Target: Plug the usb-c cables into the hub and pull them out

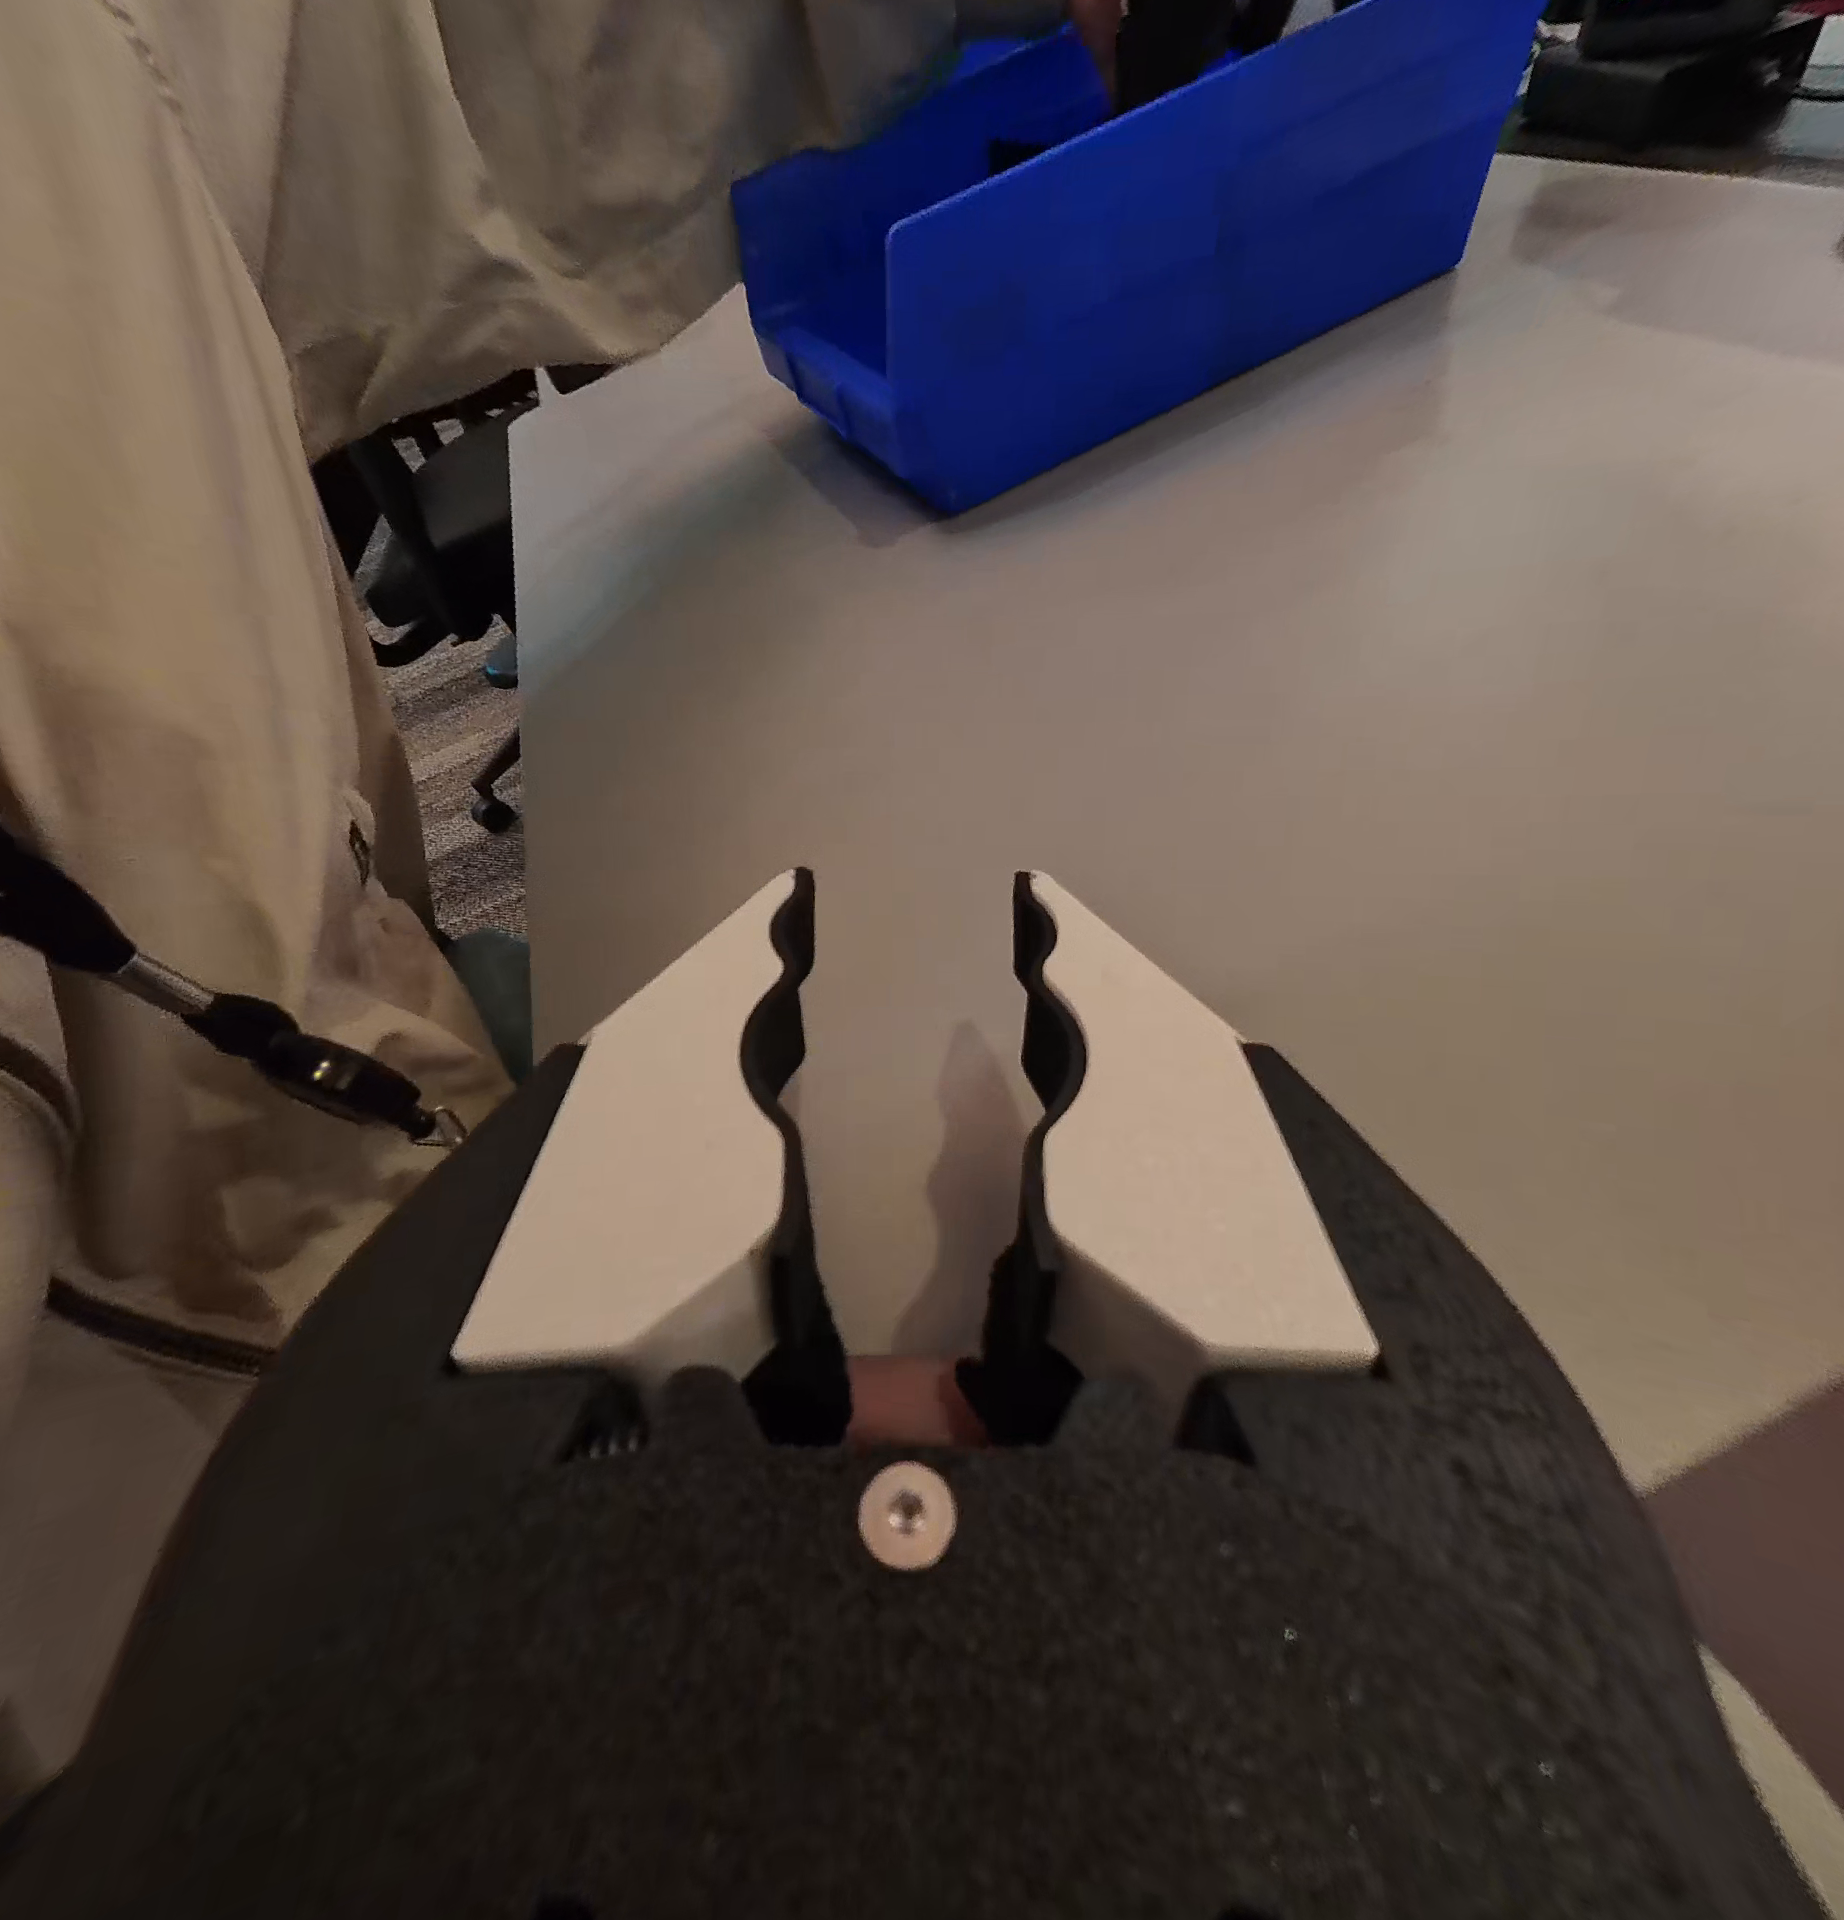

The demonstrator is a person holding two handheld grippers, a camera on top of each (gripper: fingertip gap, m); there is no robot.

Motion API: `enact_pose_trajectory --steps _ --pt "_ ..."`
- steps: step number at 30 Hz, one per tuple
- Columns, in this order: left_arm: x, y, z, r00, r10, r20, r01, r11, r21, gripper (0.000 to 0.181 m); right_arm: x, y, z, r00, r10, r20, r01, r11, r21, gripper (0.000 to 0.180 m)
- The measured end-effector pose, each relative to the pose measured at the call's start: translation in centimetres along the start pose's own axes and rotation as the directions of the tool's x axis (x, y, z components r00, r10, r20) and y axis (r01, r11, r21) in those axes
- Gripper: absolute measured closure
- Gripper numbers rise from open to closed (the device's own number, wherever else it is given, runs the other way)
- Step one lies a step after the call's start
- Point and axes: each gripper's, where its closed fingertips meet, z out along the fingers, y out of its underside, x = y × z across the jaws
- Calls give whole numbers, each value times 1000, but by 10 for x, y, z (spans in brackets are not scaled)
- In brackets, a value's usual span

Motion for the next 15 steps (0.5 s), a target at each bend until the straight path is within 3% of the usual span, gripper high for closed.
enact_pose_trajectory --steps 5,9,12,15 --pt "0 3 0 1000 -1 14 1 1000 10 155 -4 1 1 1000 -9 12 9 1000 -6 142" --pt "-16 11 -20 961 75 267 -61 996 -61 156 -6 0 0 1000 -12 17 12 1000 -1 142" --pt "-31 7 -67 859 92 504 -65 995 -72 156 -8 -3 -2 1000 -19 16 19 1000 14 142" --pt "-39 -3 -134 685 121 718 -77 993 -94 157 -4 -10 -4 999 -39 -27 40 998 40 141"
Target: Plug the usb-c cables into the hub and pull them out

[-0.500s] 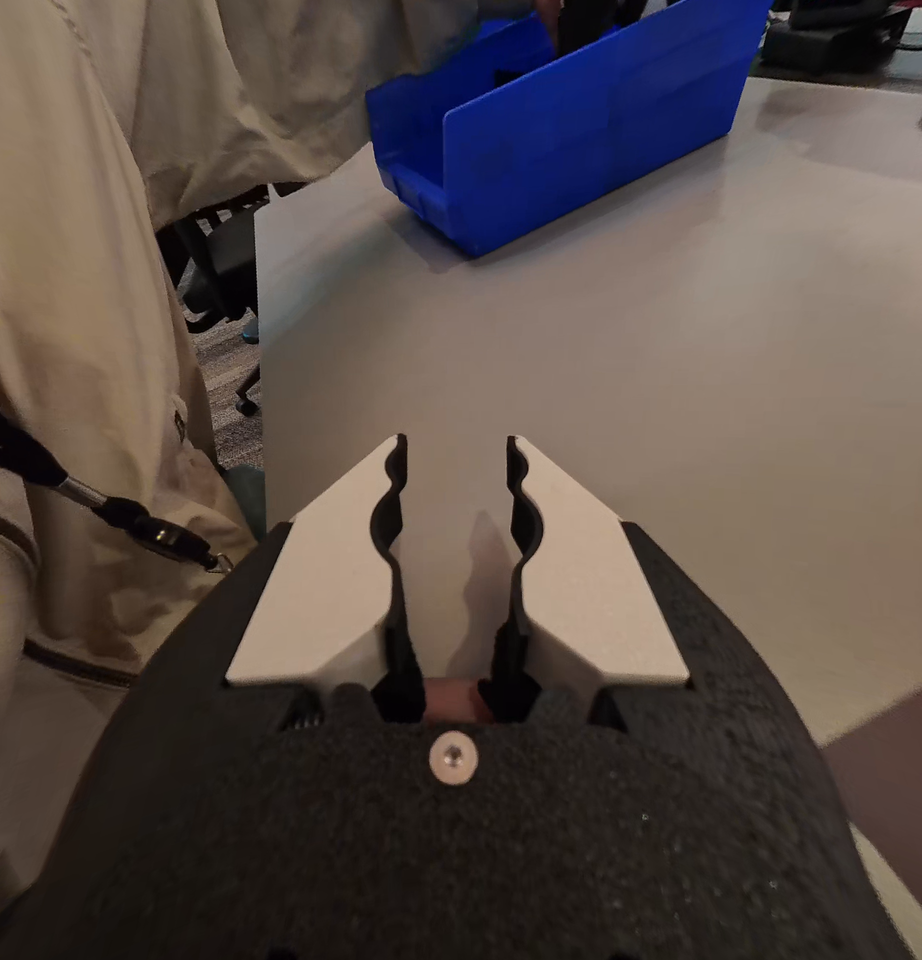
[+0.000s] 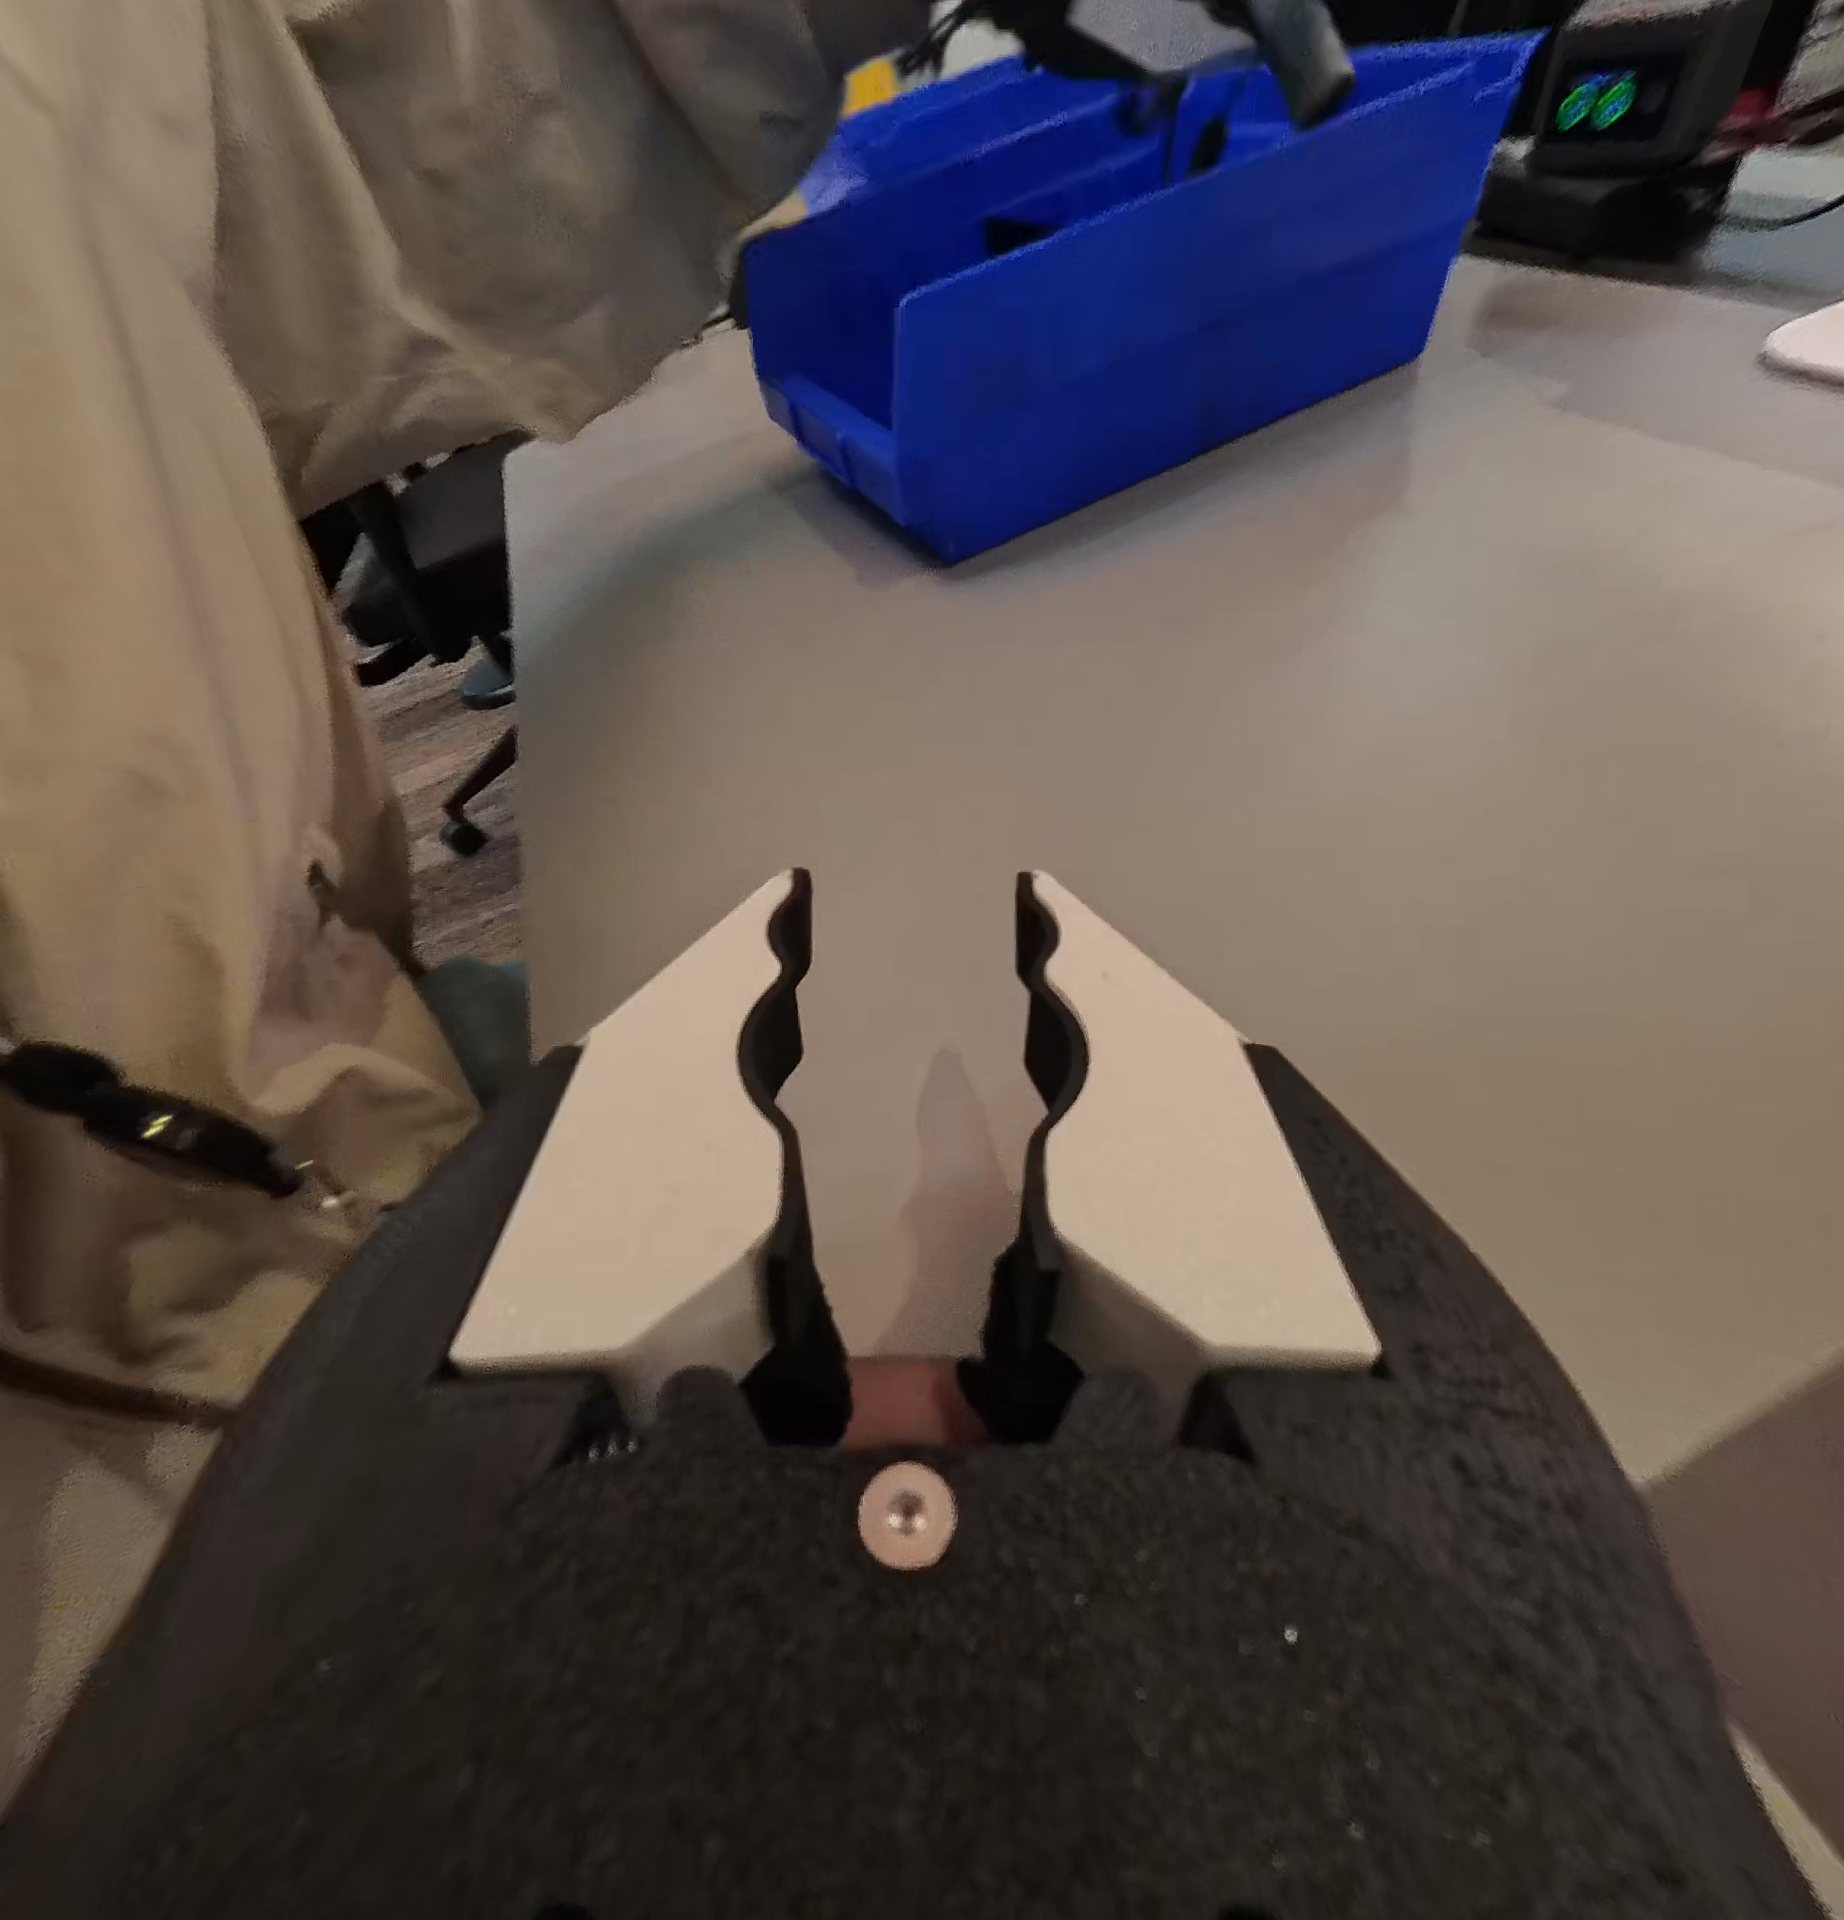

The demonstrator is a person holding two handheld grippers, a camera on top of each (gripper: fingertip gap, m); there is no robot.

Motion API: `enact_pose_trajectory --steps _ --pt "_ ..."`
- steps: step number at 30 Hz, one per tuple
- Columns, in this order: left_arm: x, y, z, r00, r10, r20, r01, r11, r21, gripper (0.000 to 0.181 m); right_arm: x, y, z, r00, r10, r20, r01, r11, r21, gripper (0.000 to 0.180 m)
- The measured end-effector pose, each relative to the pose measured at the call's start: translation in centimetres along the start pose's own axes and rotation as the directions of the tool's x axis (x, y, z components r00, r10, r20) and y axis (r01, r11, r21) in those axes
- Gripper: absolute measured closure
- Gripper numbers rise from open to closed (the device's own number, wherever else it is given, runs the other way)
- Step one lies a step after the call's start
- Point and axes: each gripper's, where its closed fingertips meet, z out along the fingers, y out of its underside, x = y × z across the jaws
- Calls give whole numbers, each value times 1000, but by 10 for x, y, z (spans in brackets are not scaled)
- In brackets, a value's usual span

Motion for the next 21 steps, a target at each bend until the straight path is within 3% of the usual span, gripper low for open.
enact_pose_trajectory --steps 3,6,10,13,14,16,21 --pt "-59 -12 -55 963 26 267 -22 1000 -17 157 12 -24 -3 997 -6 -76 13 996 83 140" --pt "-120 -30 -120 868 7 497 -6 1000 -5 157 19 -61 -8 986 -52 -161 77 985 155 137" --pt "-172 -78 -201 729 -123 674 41 990 137 157 21 -131 -24 952 -103 -289 190 937 292 136" --pt "-175 -133 -239 669 -192 718 11 969 248 157 25 -185 -40 936 -68 -346 212 893 397 129" --pt "-170 -152 -247 660 -212 721 0 959 282 157 20 -199 -42 947 -77 -311 211 881 424 121" --pt "-155 -190 -256 657 -267 705 -8 933 361 157 7 -219 -44 962 -116 -247 222 859 462 128" --pt "-109 -258 -254 691 -392 608 45 862 504 157 3 -220 -32 876 -310 -369 444 818 366 139"
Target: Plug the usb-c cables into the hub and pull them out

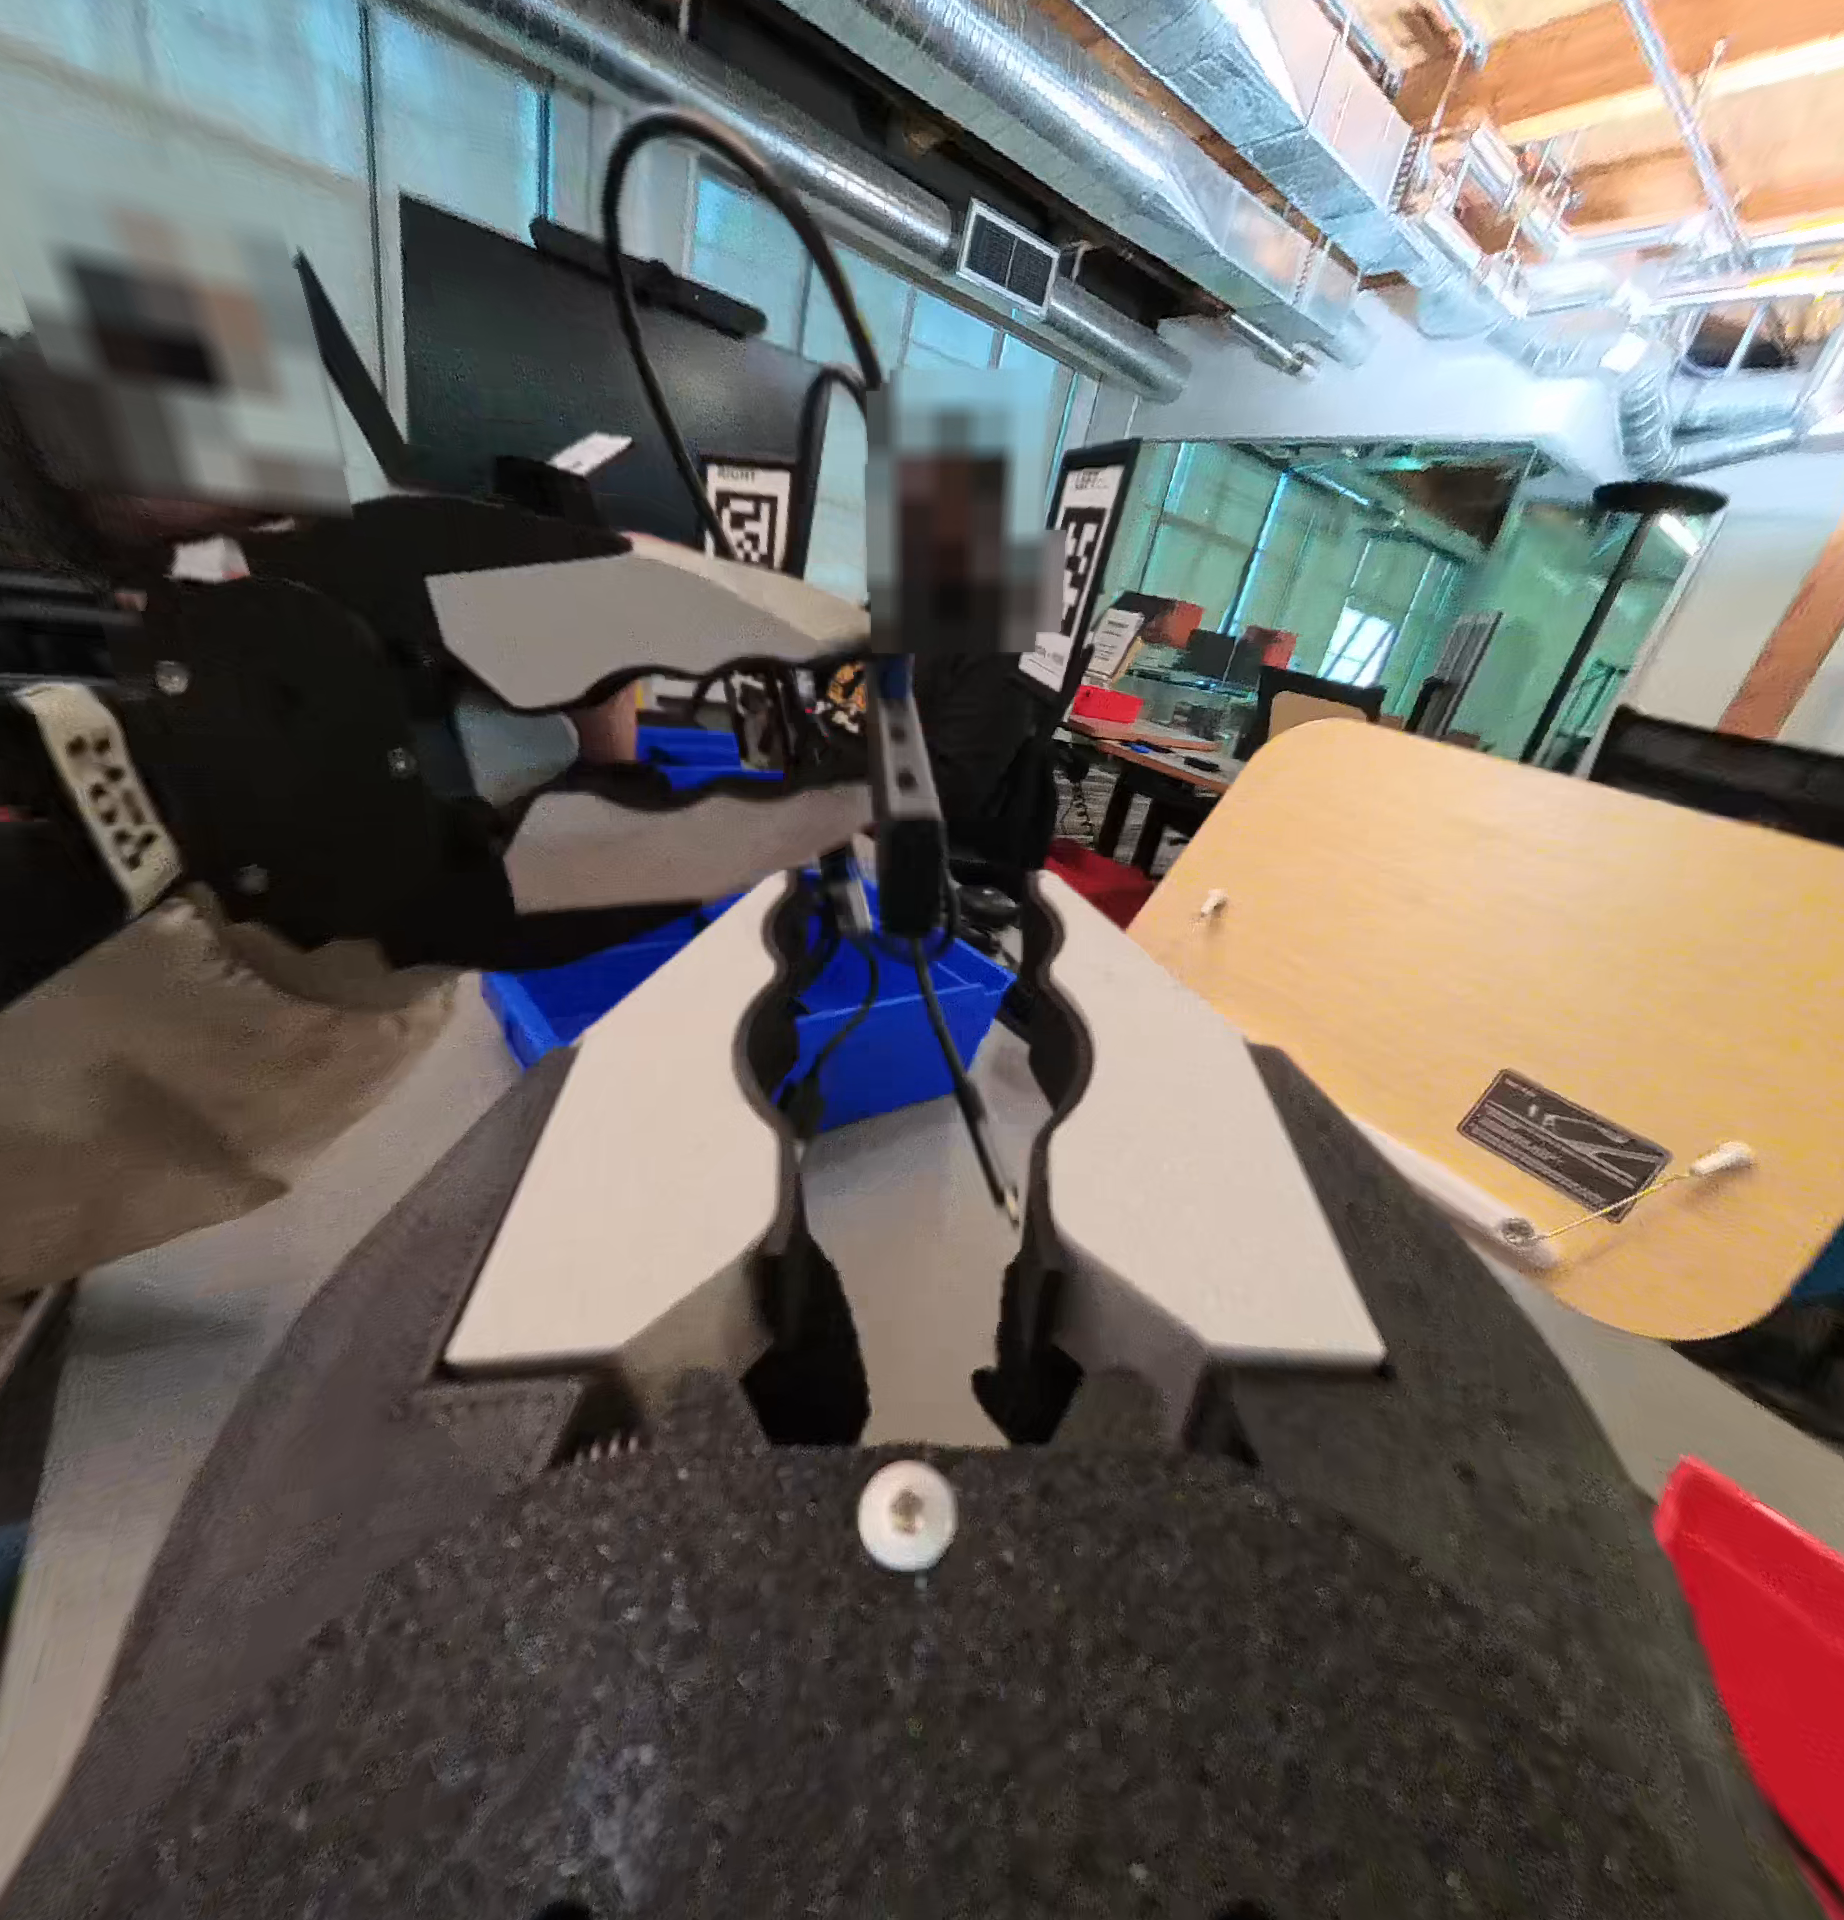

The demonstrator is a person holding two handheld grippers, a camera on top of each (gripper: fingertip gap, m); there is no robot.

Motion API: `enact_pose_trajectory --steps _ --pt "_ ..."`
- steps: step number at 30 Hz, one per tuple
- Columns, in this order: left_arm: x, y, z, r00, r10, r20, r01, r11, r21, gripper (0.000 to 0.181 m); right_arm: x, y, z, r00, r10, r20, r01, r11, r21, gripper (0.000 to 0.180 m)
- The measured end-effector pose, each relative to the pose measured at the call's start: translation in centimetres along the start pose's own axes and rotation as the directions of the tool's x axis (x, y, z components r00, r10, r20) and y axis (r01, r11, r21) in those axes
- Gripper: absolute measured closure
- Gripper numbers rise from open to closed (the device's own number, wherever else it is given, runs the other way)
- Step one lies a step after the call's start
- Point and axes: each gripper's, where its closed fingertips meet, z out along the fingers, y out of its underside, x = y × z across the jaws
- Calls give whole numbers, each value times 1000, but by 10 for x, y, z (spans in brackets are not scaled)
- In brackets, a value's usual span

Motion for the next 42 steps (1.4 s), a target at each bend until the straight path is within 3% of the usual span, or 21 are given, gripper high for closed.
enact_pose_trajectory --steps 5,13,17,18,19,21,22,23,24,25,28,31,33,35,38,42 --pt "32 -22 -10 994 -107 -27 107 994 22 157 -7 14 -2 1000 -5 -7 5 1000 24 163" --pt "64 -14 -19 985 -153 -80 153 988 -8 158 -19 36 11 998 -30 62 30 1000 10 171" --pt "82 3 -38 924 -340 -176 323 939 -116 166 4 63 26 971 -238 -17 236 970 -62 171" --pt "90 6 -46 862 -458 -217 423 886 -189 170 11 71 32 956 -292 -27 289 953 -87 171" --pt "104 7 -57 740 -615 -273 543 785 -300 171 15 80 38 928 -373 -22 369 923 -106 171" --pt "128 -12 -85 311 -894 -324 723 443 -530 164 15 97 53 857 -516 6 512 849 -127 171" --pt "129 -25 -97 103 -947 -305 761 273 -589 162 14 108 62 819 -573 25 570 809 -145 171" --pt "125 -32 -105 -33 -962 -271 782 144 -606 162 9 118 71 781 -623 44 622 769 -147 171" --pt "119 -29 -109 -86 -971 -221 801 65 -595 161 4 129 80 751 -657 58 658 739 -145 171" --pt "115 -18 -110 -72 -984 -166 823 35 -566 160 -2 141 87 730 -679 73 682 718 -137 171" --pt "116 32 -116 104 -995 2 859 89 -504 159 -21 181 93 682 -728 71 731 676 -93 171" --pt "141 69 -123 324 -945 52 807 247 -536 143 -49 205 87 639 -761 116 767 641 -17 171" --pt "160 75 -127 405 -914 15 753 324 -572 160 -60 193 82 601 -794 91 793 607 56 171" --pt "174 69 -128 426 -904 -38 710 361 -604 157 -65 201 83 571 -810 137 813 581 49 171" --pt "173 61 -119 373 -928 -20 748 313 -585 153 -69 205 83 529 -836 150 839 541 58 171" --pt "180 62 -111 356 -934 -4 751 289 -594 170 -81 203 79 458 -878 137 875 473 101 171"
